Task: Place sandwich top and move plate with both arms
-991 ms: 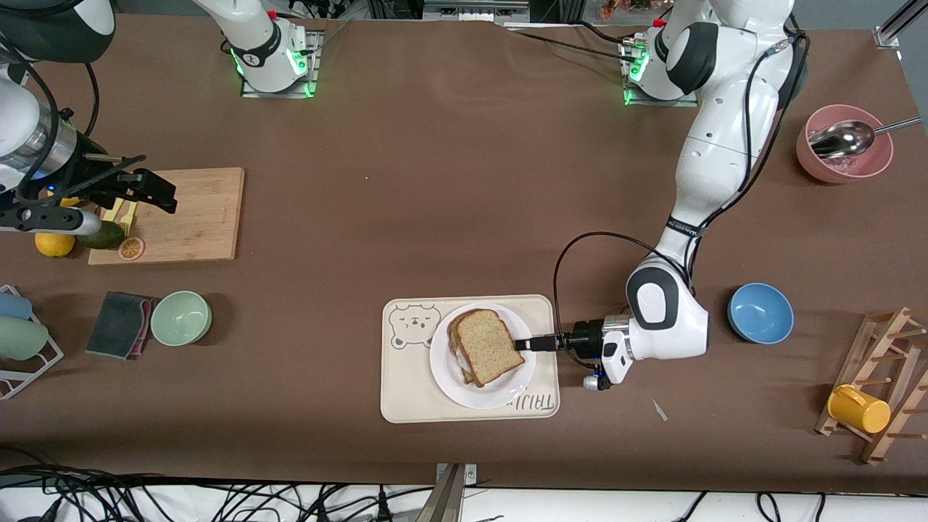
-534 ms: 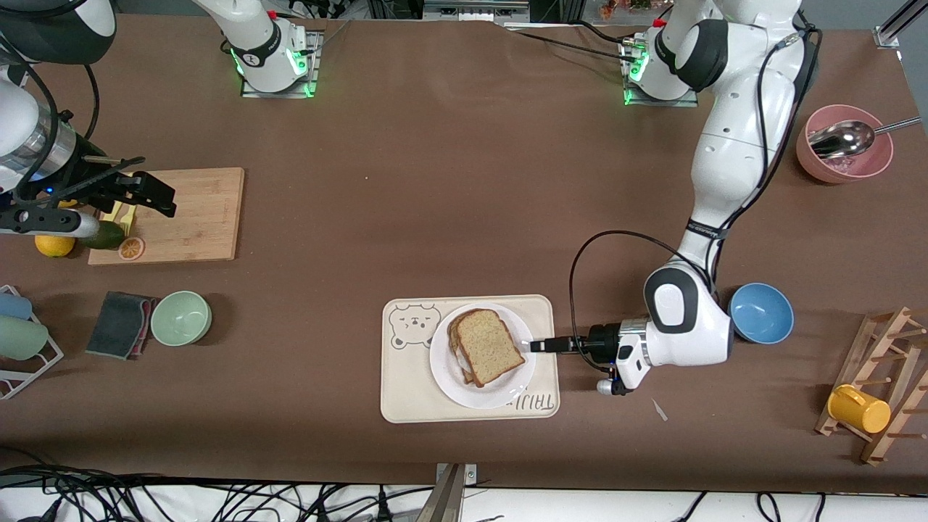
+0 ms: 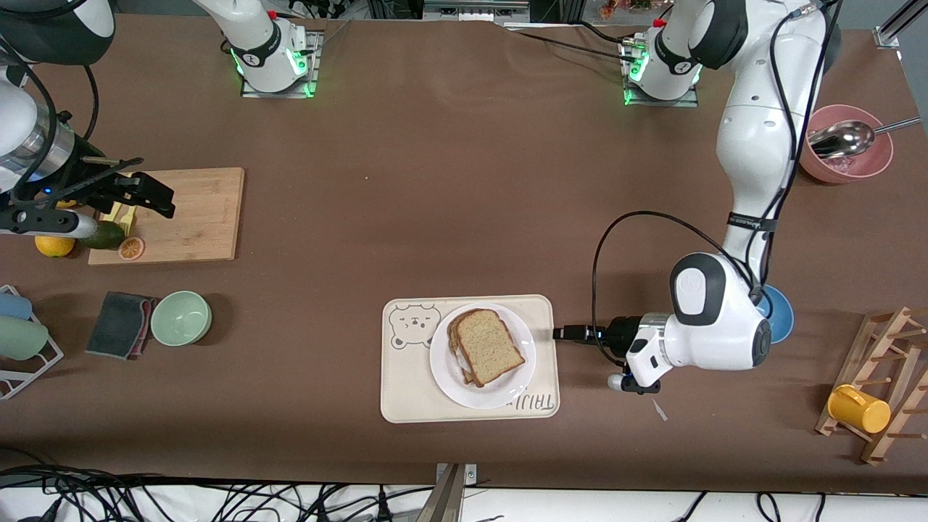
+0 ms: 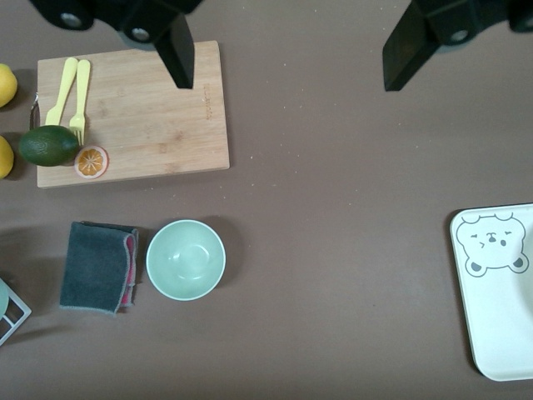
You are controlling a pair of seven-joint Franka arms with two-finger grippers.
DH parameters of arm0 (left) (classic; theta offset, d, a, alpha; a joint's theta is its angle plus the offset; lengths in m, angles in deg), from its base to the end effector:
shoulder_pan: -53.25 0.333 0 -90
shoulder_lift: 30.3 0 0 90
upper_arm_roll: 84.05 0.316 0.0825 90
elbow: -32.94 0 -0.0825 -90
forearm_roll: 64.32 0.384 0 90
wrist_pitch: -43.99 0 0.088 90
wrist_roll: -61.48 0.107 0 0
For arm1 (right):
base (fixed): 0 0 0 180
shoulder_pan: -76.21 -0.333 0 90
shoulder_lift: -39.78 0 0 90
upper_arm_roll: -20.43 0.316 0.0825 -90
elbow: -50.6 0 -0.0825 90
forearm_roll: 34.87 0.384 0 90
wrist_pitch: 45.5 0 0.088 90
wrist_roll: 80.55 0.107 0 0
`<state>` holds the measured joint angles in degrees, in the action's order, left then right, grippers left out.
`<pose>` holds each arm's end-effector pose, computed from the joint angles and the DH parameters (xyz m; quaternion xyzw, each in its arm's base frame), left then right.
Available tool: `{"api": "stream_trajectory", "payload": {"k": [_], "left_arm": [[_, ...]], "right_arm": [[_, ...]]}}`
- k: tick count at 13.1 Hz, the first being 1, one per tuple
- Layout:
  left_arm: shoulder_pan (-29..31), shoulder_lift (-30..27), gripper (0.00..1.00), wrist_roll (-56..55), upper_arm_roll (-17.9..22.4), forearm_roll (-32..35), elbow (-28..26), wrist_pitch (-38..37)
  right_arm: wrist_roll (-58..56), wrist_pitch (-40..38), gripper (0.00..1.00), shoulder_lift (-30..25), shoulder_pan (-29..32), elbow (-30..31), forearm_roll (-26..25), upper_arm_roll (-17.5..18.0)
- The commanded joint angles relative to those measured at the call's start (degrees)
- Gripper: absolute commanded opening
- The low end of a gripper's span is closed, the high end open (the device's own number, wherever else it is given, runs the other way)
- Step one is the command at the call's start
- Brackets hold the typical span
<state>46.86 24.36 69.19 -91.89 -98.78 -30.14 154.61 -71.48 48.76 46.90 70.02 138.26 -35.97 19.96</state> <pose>0.7406 -0.1934 0.2447 0.9435 -0.0360 -0.0729 0.3213 0.5948 0.0579 0.5788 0.9995 -0.0284 -0.0032 0.0106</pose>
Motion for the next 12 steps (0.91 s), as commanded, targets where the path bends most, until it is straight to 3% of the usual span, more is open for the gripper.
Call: {"api": "stream_trajectory", "payload": {"k": [1, 4, 8, 9, 11, 12], "left_arm": [[-0.1, -4.9, 0.72, -3.8, 0.3, 10.3, -1.1, -4.7], [-0.1, -9.6, 0.72, -5.0, 0.2, 21.1, -1.2, -11.4], [-0.2, -17.7, 0.74, -6.6, 0.2, 30.0, -1.3, -20.4], [0.1, -19.9, 0.78, -6.6, 0.2, 30.5, -1.6, -22.7], [1.4, -24.5, 1.0, -6.1, 1.0, 30.7, -1.7, -25.8], [2.3, -26.8, 1.0, -5.6, 1.0, 30.8, -1.8, -27.4]], "right_arm": [[0.7, -0.1, 1.0, 0.6, -0.2, -1.4, -0.7, 0.0], [0.7, -0.2, 1.0, 0.5, -0.2, -1.4, -0.9, 0.1], [0.7, -0.7, 1.0, 0.3, -0.2, -1.2, -0.3, 0.1], [0.7, -0.3, 1.0, 0.4, -0.3, -1.2, -0.8, 0.1], [0.7, 0.3, 1.0, 1.0, -0.4, -1.0, -0.4, 0.2], [0.7, 0.3, 1.0, 1.0, -0.3, -1.2, -0.1, 0.2]]}}
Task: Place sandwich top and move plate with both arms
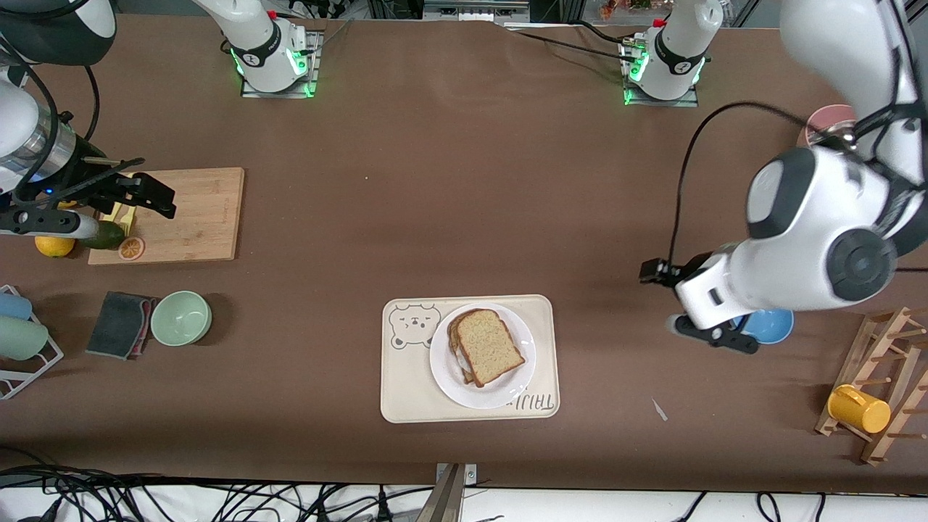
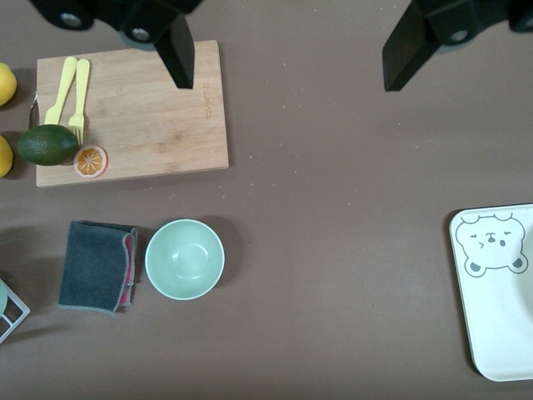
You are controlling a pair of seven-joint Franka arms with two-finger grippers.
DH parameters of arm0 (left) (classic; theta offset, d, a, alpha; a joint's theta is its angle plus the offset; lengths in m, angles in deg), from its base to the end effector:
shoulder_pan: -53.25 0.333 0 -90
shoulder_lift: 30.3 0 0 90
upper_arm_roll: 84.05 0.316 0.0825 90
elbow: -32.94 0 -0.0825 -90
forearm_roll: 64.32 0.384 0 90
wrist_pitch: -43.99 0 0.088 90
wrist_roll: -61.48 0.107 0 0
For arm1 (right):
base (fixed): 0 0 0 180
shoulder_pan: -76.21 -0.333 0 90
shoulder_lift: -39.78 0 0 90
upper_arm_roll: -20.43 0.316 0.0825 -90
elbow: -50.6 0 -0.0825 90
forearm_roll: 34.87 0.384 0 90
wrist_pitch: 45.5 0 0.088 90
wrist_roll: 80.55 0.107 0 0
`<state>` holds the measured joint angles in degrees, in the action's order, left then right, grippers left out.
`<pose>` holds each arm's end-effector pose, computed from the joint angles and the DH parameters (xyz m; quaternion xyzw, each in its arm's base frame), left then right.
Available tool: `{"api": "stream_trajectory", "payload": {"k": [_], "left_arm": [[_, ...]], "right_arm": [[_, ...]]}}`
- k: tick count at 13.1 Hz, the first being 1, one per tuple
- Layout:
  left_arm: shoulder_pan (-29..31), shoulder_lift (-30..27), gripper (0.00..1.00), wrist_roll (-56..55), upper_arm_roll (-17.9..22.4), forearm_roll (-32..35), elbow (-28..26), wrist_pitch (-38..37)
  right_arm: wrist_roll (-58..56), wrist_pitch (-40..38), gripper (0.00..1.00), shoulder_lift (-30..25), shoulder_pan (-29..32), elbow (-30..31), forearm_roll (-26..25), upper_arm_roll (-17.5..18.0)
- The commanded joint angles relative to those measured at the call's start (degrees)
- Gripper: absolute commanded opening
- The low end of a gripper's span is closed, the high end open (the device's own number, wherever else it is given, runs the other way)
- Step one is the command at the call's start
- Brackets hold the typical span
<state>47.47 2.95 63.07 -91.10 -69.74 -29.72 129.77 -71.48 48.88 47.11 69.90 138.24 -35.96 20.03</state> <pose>0.6854 -0.1428 0.4771 0.9861 -0.1171 -0.0932 0.0728 0.5957 0.0600 0.5769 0.9996 -0.0268 -0.0038 0.0105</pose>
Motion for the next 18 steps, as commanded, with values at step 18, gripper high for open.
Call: {"api": "stream_trajectory", "payload": {"k": [18], "left_arm": [[6.8, -36.7, 1.0, -4.8, 2.0, 9.2, -33.1, 7.7]], "right_arm": [[0.1, 0.6, 1.0, 0.3, -0.3, -1.1, -0.6, 0.2]]}}
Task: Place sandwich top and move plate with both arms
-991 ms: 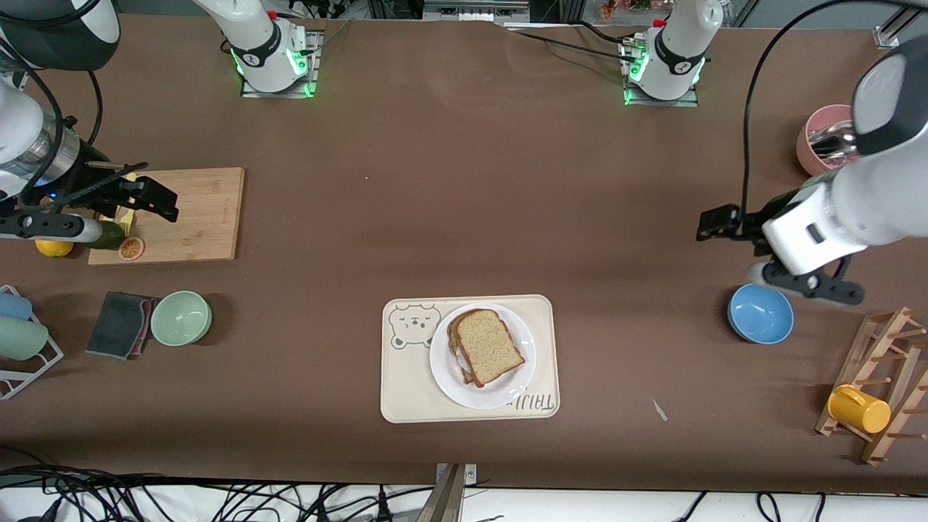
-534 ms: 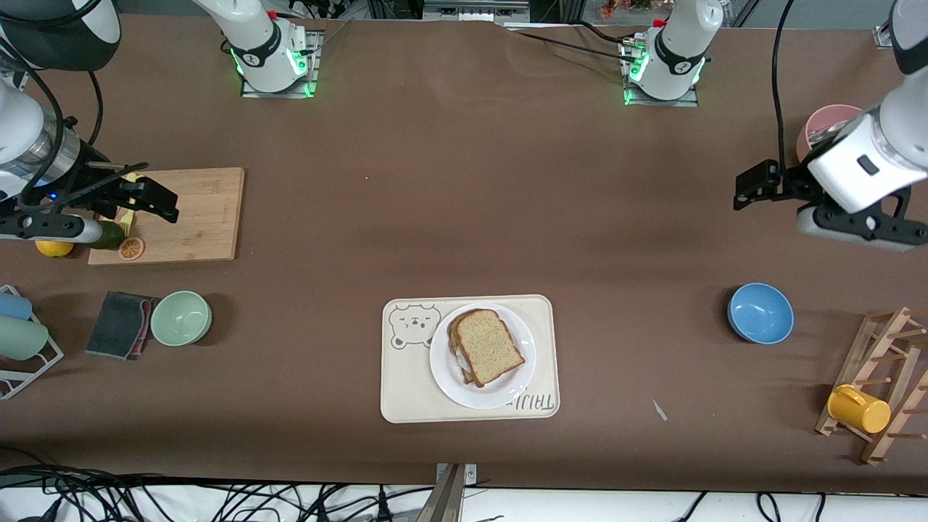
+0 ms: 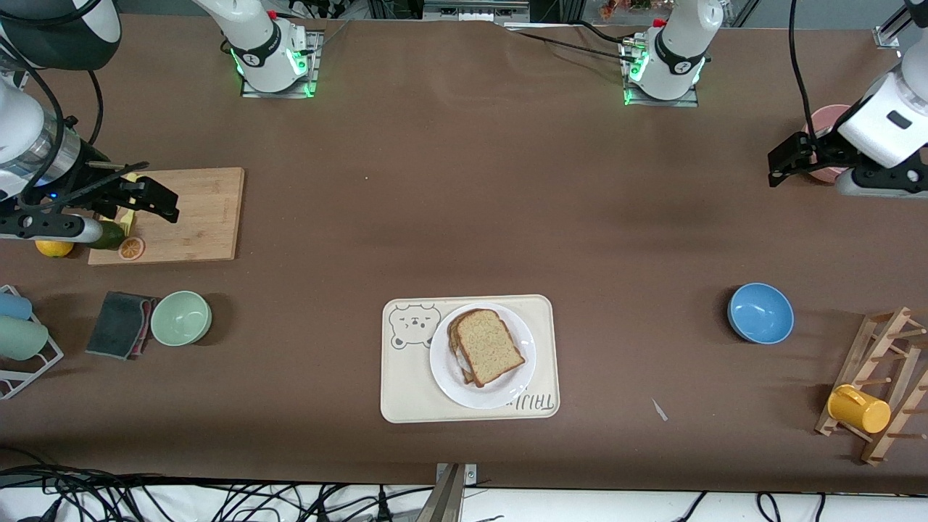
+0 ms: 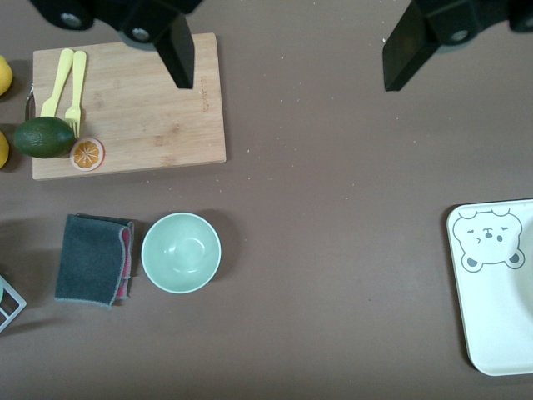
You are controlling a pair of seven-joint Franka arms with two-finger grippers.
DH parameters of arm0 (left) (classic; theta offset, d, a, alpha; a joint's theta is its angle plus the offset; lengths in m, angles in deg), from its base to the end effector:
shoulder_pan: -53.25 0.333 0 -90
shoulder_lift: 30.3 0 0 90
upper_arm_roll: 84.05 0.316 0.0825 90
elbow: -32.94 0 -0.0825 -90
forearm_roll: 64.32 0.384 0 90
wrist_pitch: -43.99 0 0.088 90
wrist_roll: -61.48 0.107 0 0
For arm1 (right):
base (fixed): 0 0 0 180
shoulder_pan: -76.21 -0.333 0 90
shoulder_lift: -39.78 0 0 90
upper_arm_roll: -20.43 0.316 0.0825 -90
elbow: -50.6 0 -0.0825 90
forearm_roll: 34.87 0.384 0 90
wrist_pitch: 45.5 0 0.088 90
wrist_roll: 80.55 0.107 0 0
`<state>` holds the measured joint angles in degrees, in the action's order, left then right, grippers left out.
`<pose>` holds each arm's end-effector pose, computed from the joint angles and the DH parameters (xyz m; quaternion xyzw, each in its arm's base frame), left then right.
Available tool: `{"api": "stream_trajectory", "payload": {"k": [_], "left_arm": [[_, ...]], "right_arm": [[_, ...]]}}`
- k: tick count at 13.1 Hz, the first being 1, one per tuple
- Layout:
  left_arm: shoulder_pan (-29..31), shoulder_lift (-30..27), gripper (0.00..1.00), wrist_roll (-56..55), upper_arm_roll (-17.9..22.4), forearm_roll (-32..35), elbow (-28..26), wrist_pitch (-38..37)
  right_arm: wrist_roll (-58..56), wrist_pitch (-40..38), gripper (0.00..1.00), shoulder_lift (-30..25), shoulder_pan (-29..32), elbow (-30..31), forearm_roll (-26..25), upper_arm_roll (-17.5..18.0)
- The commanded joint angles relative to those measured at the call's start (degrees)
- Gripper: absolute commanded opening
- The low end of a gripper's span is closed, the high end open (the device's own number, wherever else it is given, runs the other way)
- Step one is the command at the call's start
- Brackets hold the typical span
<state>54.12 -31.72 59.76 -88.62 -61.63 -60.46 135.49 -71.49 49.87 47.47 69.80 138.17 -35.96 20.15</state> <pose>0.5475 -0.0310 0.6125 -0.9995 0.0180 0.0031 0.0246 0.5989 0.0626 0.5753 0.9996 -0.0247 0.0022 0.0096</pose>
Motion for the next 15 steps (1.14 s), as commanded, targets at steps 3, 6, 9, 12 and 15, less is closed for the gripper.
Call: {"api": "stream_trajectory", "payload": {"k": [3, 6, 9, 12, 15], "left_arm": [[-0.3, -1.9, 1.0, -1.5, -0.4, -0.7, -4.8, 2.7], [0.1, -2.2, 1.0, -1.5, -0.4, -1.7, -5.0, 2.5], [0.3, -2.2, 1.0, -1.3, 0.8, -2.9, -5.1, 2.2], [0.2, -2.3, 1.0, -1.1, 1.0, -3.8, -4.8, 1.7], [0.2, -2.3, 1.0, -0.7, 1.0, -5.2, -4.2, -1.4]], "right_arm": [[-0.1, -0.4, 1.0, -0.1, -0.2, -1.0, -0.4, 0.1], [-0.1, -0.5, 1.0, -0.2, -0.2, -1.1, -0.7, 0.1], [-0.1, -0.6, 1.0, -0.2, -0.2, -1.1, -0.6, 0.1], [-0.1, -0.6, 1.0, -0.2, -0.2, -1.2, -0.6, 0.0], [-0.1, -0.4, 1.0, -0.2, -0.2, -1.2, -0.4, -0.1]]}}
